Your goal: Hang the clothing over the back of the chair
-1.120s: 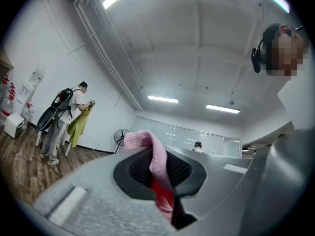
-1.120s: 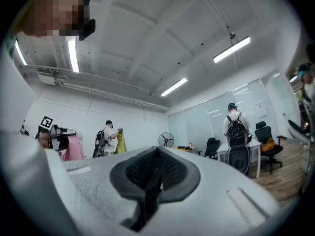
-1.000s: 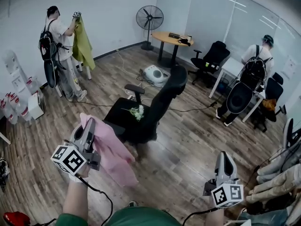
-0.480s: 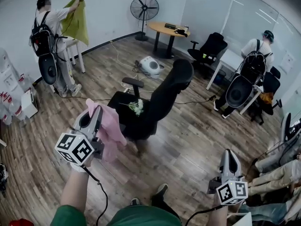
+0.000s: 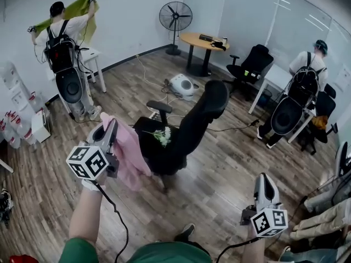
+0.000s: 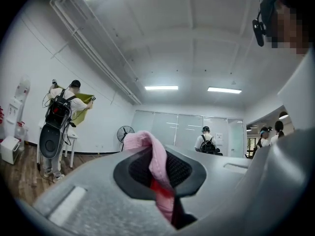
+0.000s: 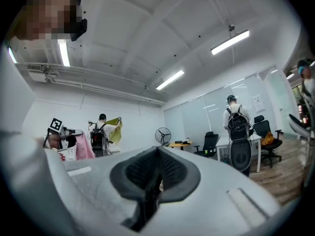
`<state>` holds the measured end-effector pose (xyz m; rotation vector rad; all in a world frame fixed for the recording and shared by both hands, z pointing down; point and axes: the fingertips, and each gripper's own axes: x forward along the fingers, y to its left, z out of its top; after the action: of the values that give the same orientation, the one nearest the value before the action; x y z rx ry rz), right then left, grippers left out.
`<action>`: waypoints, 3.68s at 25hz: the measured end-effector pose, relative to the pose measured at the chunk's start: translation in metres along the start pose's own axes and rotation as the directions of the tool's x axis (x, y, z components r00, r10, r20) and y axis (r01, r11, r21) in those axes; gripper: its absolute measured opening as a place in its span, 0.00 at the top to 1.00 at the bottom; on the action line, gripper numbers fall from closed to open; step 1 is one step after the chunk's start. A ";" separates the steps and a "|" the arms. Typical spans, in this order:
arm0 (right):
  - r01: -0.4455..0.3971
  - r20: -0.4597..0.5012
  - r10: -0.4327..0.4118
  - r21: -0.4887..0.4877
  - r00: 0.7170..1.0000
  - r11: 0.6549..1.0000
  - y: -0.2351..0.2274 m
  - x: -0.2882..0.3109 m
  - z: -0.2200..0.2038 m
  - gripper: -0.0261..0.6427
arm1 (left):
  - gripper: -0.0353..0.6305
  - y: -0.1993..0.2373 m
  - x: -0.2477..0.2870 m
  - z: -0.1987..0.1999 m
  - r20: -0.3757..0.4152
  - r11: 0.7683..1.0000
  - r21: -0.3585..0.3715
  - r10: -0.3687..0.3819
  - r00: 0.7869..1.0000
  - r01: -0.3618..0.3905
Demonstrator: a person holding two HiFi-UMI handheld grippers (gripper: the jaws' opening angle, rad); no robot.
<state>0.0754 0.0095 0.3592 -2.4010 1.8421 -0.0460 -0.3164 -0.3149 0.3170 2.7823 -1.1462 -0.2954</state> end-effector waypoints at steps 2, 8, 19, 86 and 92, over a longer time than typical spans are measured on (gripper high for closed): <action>-0.012 0.001 0.012 0.009 1.000 1.000 -0.017 0.013 0.000 0.96 | 0.91 -0.004 0.018 -0.002 -0.006 1.000 0.003 0.015 1.000 -0.015; -0.043 0.001 0.043 0.048 0.999 0.998 -0.076 0.043 0.000 0.96 | 0.91 -0.021 0.086 -0.006 -0.030 0.998 0.033 0.059 0.998 -0.058; 0.019 -0.013 -0.018 0.112 1.000 0.993 -0.186 0.035 -0.007 0.96 | 0.91 -0.049 0.227 -0.007 -0.119 0.986 0.137 0.115 0.986 -0.098; -0.081 -0.208 0.112 0.152 0.972 0.985 -0.316 0.174 -0.045 0.96 | 0.90 -0.505 0.410 -0.246 -0.285 0.851 0.359 -0.292 0.913 0.384; -0.129 -0.222 0.162 0.153 0.962 0.980 -0.328 0.182 -0.050 0.96 | 0.90 -0.465 0.398 -0.268 -0.254 0.890 0.399 -0.122 0.960 0.219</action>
<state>0.4333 -0.0859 0.4365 -2.2414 2.0343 -0.4456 0.3381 -0.2586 0.4399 3.1908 -1.0106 0.2876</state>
